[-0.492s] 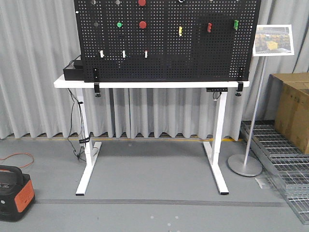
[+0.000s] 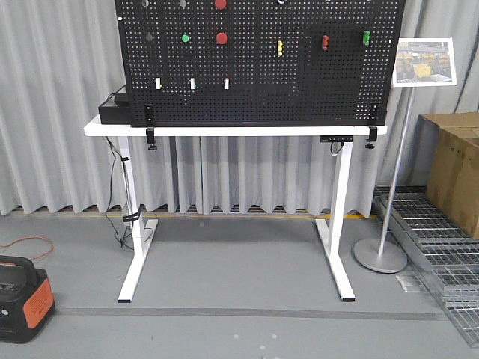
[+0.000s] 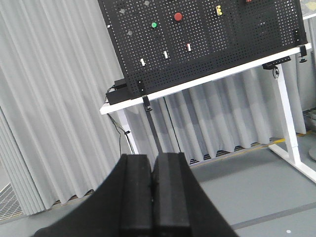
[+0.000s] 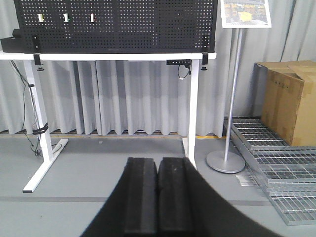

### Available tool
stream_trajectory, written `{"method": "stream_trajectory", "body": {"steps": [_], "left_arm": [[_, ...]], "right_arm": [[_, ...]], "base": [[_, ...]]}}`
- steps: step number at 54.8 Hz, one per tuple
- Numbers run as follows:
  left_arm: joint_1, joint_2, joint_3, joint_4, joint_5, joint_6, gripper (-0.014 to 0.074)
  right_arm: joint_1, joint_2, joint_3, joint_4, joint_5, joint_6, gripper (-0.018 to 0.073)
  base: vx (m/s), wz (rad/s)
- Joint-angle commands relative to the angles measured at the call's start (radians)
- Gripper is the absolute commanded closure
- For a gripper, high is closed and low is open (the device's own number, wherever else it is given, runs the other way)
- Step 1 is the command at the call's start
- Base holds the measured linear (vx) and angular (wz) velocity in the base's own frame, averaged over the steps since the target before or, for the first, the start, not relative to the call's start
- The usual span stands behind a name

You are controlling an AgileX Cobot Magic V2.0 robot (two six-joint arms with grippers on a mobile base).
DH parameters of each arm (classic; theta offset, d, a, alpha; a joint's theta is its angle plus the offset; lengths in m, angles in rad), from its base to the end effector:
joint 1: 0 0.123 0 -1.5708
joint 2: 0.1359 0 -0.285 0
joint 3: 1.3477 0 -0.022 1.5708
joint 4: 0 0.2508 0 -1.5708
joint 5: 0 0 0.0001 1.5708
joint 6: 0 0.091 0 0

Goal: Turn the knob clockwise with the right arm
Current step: 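Drive the base forward toward the black pegboard with both arms raised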

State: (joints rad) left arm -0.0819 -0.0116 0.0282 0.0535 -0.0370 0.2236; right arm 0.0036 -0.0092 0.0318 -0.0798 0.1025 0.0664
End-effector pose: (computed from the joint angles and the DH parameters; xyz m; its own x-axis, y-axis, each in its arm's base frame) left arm 0.0561 -0.0048 0.2076 0.1258 0.2641 -0.9562 0.0513 0.9609 0.2722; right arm 0.0571 -0.0005 0.1936 -0.0376 -0.0131 -0.9992 0.0041 0.9999 -0.0133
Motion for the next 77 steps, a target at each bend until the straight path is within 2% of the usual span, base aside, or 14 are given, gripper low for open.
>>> {"method": "stream_trajectory", "body": {"steps": [1, 42, 77], "left_arm": [[-0.008, -0.017, 0.033, -0.005, -0.076, -0.004, 0.0603], [-0.008, -0.017, 0.033, -0.005, -0.076, -0.004, 0.0603], [-0.008, -0.017, 0.033, -0.005, -0.076, -0.004, 0.0603]], "right_arm": [[-0.006, -0.013, 0.007, -0.007, -0.080, -0.002, 0.0564], [-0.006, -0.013, 0.007, -0.007, -0.080, -0.002, 0.0564], [-0.006, -0.013, 0.007, -0.007, -0.080, -0.002, 0.0564]], "base": [[0.00, 0.01], [0.10, -0.04], [0.34, 0.06]]}}
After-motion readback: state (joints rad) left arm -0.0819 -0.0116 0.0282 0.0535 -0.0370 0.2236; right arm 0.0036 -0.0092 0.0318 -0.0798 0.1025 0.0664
